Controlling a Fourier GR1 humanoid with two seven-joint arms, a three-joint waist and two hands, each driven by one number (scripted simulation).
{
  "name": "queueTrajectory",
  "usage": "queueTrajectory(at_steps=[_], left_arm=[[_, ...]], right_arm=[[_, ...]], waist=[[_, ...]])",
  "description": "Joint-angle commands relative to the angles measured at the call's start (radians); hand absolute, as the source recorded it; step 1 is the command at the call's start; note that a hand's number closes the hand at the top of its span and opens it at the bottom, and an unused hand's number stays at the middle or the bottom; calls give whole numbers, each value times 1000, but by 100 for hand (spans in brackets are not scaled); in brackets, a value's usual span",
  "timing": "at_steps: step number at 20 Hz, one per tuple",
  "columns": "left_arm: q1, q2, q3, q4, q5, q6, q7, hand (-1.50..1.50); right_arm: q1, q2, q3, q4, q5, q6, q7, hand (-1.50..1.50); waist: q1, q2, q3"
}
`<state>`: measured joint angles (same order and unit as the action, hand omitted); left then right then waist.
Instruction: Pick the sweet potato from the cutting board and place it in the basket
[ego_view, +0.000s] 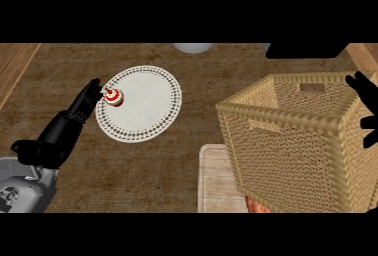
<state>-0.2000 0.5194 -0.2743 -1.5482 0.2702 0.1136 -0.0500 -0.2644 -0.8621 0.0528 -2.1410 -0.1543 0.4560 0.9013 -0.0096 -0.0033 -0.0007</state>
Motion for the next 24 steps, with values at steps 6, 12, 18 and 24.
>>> queueTrajectory(at_steps=[6,12,18,24], left_arm=[[52,-16,83,-37,-10,-96,3,0],[10,-77,53,-20,-69,-60,18,0],[58,-95,30,-13,-101,-57,-27,0],[-18,-110,49,20,-90,-59,18,0]], right_arm=[[100,141,-35,22,156,11,-82,-150],[184,267,73,100,395,-87,-252,-150],[224,308,117,147,515,-157,-328,-150],[229,334,138,176,558,-192,-374,-150]], waist=[[12,3,1],[16,5,1],[28,7,2],[18,12,1]])
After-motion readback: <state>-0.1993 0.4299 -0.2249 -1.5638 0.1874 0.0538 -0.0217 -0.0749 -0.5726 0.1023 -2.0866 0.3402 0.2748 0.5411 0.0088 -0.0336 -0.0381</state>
